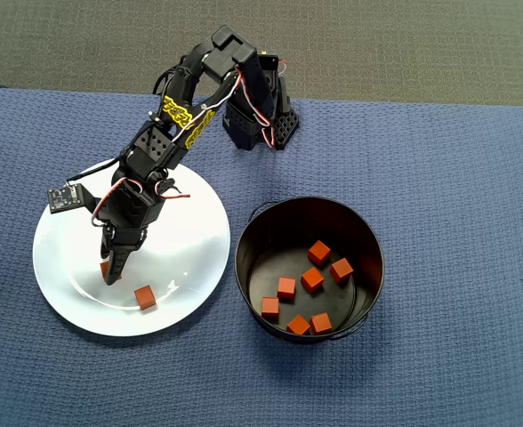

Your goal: Pick up the red cubes from the white plate and place them in the black recipient

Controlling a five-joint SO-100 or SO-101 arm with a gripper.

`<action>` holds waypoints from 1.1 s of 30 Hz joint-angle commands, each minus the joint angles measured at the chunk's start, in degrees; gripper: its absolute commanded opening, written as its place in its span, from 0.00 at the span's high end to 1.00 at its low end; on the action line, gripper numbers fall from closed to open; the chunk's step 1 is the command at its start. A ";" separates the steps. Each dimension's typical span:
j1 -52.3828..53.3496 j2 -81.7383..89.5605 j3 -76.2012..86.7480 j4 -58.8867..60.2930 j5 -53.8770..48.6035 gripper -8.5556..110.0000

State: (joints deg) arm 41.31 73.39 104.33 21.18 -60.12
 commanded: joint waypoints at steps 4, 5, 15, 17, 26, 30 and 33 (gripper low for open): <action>-0.79 0.35 -4.04 -1.14 0.70 0.81; -0.88 0.62 -3.87 -0.97 0.70 0.81; -1.85 0.26 -3.34 -0.35 0.44 0.82; -1.76 -0.44 -3.87 -0.35 0.62 0.82; -2.02 -1.76 -3.60 -1.05 0.35 0.87; -2.20 -1.05 -2.55 -2.29 0.88 0.93; -1.49 1.58 -2.81 -2.11 3.52 0.93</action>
State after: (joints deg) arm 40.25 71.37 103.54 20.04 -59.15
